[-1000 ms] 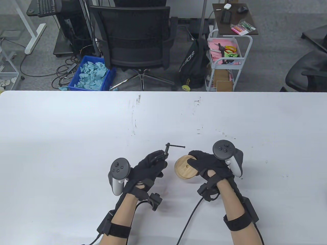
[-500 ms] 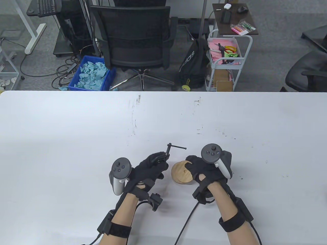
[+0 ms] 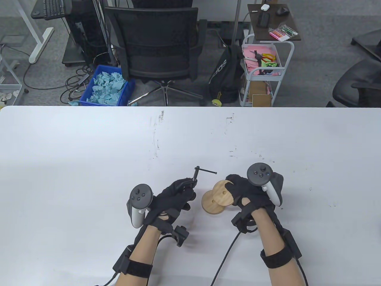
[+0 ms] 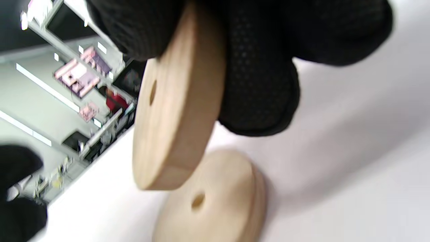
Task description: Unscrew the clamp open
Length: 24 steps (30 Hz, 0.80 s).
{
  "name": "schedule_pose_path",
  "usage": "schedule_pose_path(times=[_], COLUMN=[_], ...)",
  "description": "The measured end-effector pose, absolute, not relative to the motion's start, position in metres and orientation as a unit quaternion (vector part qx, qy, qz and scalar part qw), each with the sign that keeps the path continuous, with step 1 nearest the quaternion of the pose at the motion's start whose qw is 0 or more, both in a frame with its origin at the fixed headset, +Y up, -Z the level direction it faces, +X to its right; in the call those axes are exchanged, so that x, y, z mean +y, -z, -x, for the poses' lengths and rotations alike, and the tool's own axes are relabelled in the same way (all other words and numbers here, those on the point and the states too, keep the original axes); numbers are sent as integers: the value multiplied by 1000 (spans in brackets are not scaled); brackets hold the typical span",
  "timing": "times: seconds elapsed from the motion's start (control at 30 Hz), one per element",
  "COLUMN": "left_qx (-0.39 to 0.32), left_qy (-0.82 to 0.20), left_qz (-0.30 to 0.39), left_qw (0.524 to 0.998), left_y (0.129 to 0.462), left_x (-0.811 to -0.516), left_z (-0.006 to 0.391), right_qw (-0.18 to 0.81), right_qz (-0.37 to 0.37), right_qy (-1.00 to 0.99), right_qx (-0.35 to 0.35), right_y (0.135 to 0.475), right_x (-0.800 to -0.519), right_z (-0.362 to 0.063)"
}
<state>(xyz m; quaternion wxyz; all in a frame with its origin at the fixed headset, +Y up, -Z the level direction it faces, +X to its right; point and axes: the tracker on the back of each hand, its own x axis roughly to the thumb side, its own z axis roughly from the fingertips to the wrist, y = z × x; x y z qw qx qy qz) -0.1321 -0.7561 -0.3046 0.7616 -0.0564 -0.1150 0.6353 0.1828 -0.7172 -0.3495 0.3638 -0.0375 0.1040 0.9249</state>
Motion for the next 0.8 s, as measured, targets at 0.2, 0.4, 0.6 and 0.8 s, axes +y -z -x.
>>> schedule_pose_path(times=[0.2, 0.4, 0.6, 0.8], left_qx=[-112, -115, -117, -115], left_qy=[-645, -646, -660, -674], left_qz=[58, 65, 73, 79], left_qw=[754, 752, 738, 726], left_y=[304, 304, 304, 306], left_x=[-756, -758, -758, -757], left_z=[131, 128, 128, 134], right_qw=[391, 346, 262, 121], right_qz=[84, 105, 130, 119], right_qy=[-911, -922, -949, -982], right_qx=[96, 136, 120, 82], right_y=[352, 353, 352, 351], right_x=[-717, -742, -747, -749], right_z=[-226, -237, -234, -221])
